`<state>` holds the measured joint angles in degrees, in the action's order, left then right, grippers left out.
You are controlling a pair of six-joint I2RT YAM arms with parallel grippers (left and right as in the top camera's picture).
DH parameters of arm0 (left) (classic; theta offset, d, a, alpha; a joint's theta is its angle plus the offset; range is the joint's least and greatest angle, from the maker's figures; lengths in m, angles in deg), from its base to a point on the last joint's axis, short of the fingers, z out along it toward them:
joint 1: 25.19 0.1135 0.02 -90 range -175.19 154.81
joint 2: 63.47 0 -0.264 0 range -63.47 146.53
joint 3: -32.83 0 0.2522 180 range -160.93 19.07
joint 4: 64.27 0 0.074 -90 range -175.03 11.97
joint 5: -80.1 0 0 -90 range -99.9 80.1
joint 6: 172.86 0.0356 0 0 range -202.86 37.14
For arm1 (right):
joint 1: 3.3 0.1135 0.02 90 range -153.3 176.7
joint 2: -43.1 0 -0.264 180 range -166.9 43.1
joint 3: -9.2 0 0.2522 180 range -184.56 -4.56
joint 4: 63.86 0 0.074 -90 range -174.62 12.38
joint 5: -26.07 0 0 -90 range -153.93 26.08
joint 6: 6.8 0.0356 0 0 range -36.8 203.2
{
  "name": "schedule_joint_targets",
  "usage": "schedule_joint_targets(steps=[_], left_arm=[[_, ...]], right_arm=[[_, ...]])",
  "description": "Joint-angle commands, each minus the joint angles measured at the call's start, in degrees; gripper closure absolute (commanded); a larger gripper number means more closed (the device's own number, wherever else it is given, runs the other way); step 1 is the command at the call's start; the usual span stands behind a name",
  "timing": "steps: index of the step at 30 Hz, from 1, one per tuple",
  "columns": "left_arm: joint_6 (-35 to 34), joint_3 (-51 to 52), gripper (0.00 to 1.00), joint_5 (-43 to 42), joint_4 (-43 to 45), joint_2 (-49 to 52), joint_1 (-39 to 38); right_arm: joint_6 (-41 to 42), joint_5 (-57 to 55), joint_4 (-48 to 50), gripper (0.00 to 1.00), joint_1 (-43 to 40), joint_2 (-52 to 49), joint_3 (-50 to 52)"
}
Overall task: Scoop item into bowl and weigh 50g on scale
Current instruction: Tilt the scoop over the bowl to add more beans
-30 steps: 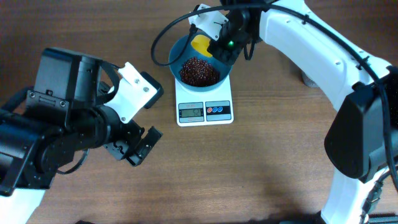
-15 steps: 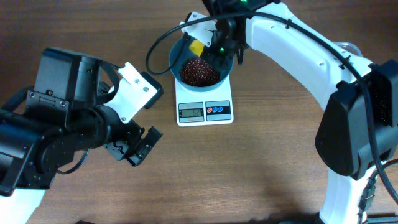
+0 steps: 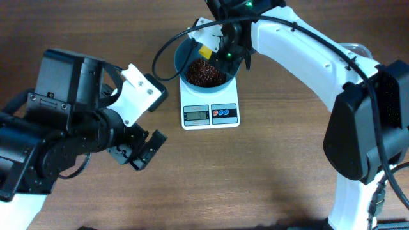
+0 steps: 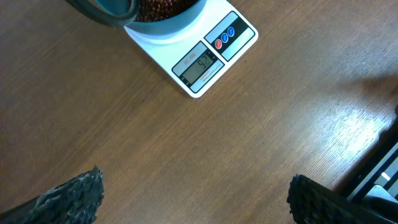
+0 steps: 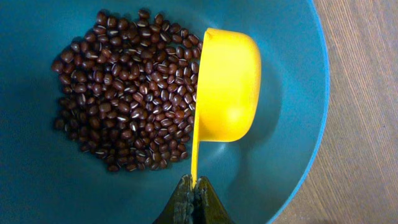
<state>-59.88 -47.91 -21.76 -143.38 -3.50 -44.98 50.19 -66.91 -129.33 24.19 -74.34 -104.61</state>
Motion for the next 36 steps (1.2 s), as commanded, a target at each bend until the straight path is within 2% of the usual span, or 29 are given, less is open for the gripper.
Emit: schedule_joint_targets(steps=[1, 22, 28, 36], left_arm=[[0.5, -0.3, 0.01, -0.8, 0.1, -0.1, 0.2], [0.5, -0.3, 0.02, -0.8, 0.1, -0.1, 0.2], [0.5, -0.3, 0.02, -0.8, 0.1, -0.1, 0.2], [0.5, -0.3, 0.02, -0.8, 0.1, -0.1, 0.2]], right_arm=[[0.5, 2.6, -0.1, 0.96, 0.3, -1.0, 1.3], [2.4, 3.4, -2.0, 0.96, 0.2, 3.4, 0.9], [4.6, 3.4, -1.6, 0.96, -2.9, 3.4, -0.7], [5.0, 7.7, -3.8, 0.96, -2.8, 4.0, -1.1]])
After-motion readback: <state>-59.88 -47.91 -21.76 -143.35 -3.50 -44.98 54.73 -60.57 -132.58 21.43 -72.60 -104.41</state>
